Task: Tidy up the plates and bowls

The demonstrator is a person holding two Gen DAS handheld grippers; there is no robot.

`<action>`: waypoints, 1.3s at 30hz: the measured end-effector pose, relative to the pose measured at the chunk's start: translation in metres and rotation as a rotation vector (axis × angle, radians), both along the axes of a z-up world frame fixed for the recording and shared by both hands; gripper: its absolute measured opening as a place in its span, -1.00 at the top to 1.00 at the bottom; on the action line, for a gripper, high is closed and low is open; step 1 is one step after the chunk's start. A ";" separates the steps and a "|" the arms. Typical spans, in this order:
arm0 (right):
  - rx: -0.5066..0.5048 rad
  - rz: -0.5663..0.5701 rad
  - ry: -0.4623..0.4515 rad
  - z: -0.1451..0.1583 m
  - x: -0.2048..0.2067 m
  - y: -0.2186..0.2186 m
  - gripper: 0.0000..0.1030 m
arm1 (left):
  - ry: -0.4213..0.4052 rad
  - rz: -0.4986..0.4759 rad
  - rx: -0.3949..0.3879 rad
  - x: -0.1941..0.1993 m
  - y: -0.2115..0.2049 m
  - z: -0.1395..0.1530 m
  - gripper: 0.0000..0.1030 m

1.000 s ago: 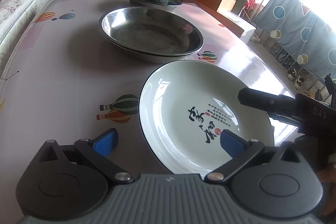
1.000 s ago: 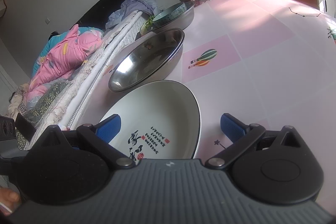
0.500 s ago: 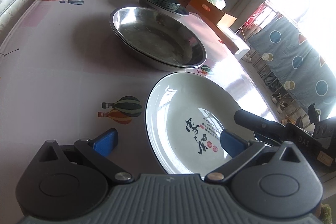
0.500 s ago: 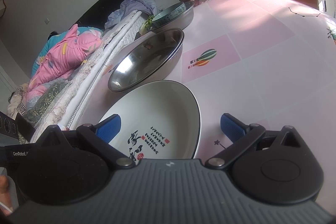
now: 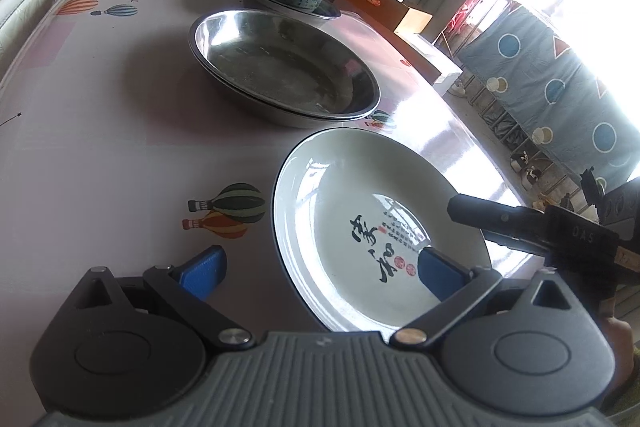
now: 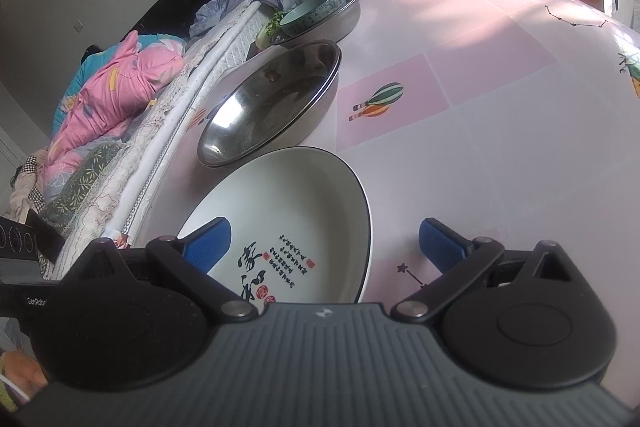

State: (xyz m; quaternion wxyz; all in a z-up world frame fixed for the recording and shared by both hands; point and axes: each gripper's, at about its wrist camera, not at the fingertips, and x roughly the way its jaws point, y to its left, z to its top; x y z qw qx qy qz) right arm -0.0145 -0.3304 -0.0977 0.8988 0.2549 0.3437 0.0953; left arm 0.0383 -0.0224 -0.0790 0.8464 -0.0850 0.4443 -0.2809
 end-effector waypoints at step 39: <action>-0.346 0.072 -0.055 0.004 -0.016 0.033 0.34 | -0.167 0.002 0.233 -0.016 -0.032 0.002 0.07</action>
